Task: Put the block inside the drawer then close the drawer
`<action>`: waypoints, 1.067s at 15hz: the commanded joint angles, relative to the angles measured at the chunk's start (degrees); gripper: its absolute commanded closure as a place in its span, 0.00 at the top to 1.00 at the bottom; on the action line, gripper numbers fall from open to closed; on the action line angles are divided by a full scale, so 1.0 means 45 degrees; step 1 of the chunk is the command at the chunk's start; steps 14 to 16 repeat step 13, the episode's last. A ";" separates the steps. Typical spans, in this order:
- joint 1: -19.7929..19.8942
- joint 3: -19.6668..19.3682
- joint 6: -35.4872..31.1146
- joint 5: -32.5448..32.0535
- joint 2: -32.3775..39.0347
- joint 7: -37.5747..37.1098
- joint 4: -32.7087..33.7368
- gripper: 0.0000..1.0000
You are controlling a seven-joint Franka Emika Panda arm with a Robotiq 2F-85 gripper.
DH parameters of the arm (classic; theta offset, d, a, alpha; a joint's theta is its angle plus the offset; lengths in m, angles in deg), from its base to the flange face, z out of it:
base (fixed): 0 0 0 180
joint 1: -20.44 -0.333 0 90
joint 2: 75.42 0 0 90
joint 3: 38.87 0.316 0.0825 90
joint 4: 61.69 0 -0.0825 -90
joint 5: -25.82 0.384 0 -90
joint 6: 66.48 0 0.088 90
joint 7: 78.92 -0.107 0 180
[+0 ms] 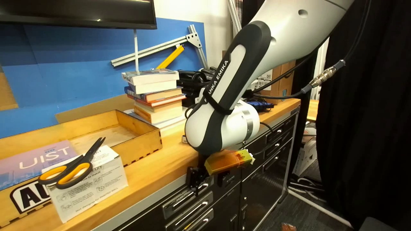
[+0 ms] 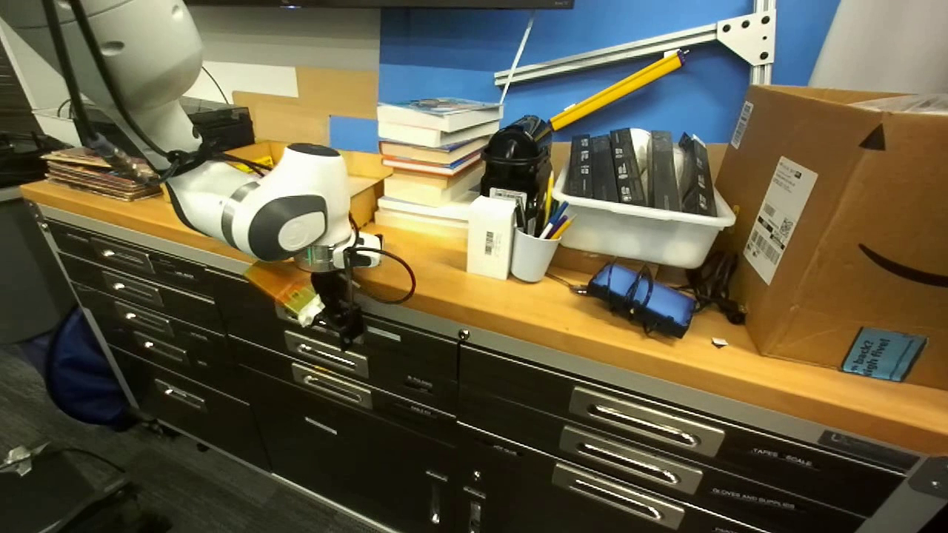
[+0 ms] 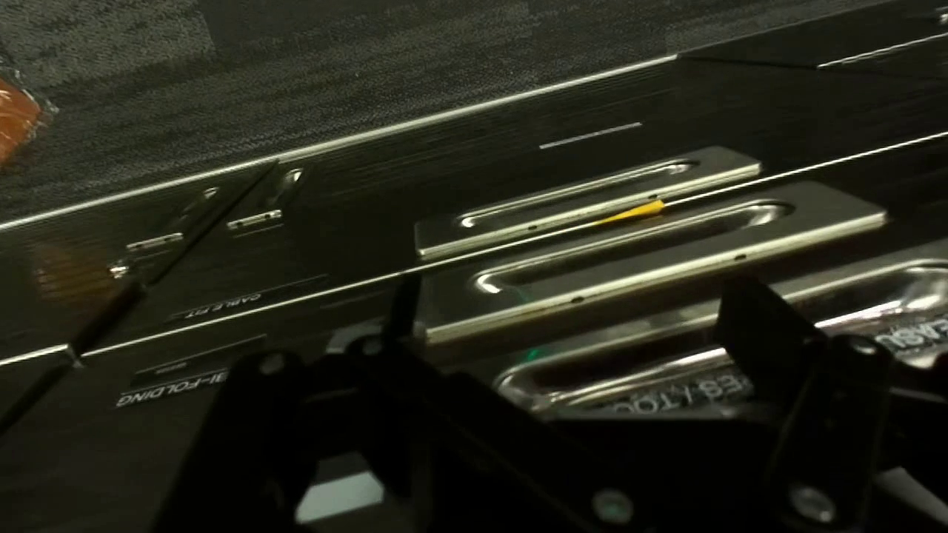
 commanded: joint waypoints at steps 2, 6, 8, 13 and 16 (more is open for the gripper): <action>-0.0228 0.0244 0.1774 -0.0350 -0.1874 0.0229 -0.1480 1.00; -0.0463 0.0302 0.5366 -0.1033 -0.4618 -0.0267 -0.2409 1.00; -0.0447 0.0403 0.6574 -0.1040 -0.5976 -0.0567 -0.2477 1.00; -0.0298 0.0427 0.6520 -0.0720 -0.5519 -0.0240 -0.2021 1.00; -0.0298 0.0427 0.6520 -0.0720 -0.5519 -0.0240 -0.2021 1.00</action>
